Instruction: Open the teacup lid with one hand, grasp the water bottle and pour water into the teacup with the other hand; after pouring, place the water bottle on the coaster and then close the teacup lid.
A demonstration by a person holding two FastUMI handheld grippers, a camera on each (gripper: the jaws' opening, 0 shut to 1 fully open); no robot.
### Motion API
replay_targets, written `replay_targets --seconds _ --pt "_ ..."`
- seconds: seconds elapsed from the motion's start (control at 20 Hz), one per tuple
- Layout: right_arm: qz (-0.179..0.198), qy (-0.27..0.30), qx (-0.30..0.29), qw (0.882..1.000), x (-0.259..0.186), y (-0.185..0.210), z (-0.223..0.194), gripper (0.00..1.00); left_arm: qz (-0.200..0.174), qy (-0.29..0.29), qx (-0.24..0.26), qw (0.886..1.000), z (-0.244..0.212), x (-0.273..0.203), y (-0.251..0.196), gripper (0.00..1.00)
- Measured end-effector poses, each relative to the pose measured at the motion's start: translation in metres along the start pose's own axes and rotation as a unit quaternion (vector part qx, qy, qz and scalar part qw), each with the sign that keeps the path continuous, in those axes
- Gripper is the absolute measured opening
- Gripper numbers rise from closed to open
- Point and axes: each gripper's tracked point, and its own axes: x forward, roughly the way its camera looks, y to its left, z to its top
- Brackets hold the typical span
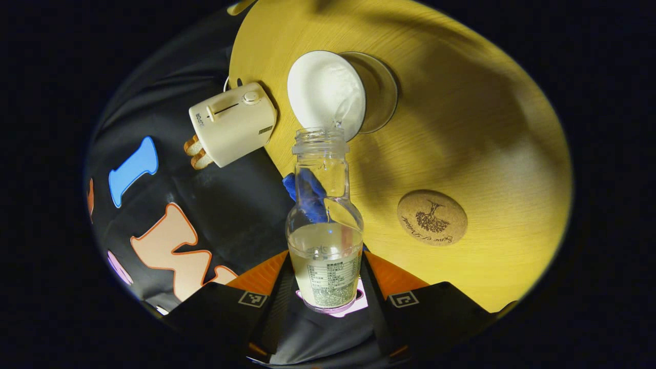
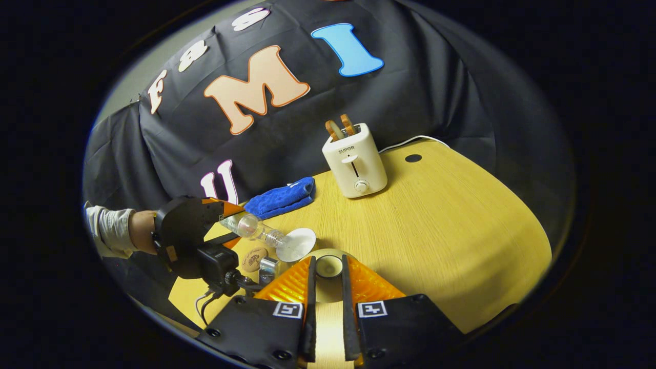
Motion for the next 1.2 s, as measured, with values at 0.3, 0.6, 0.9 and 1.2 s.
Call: replay_targets --seconds 0.3,0.6,0.9,1.2 --pt "0.000 -0.003 0.000 1.000 0.000 -0.001 0.000 0.25 -0.005 0.007 0.036 0.999 0.003 -0.005 0.006 0.71" --pt "-0.001 -0.002 0.005 1.000 0.003 -0.004 -0.001 0.25 -0.004 0.011 0.064 0.998 0.003 -0.007 0.012 0.70" --pt "-0.004 0.003 0.007 1.000 0.006 -0.007 0.000 0.28 -0.016 -0.016 -0.005 1.000 0.011 -0.002 -0.005 0.70" --pt "-0.004 0.011 -0.008 1.000 0.010 -0.002 0.005 0.25 -0.028 -0.052 -0.167 0.984 0.026 -0.003 -0.025 0.70"
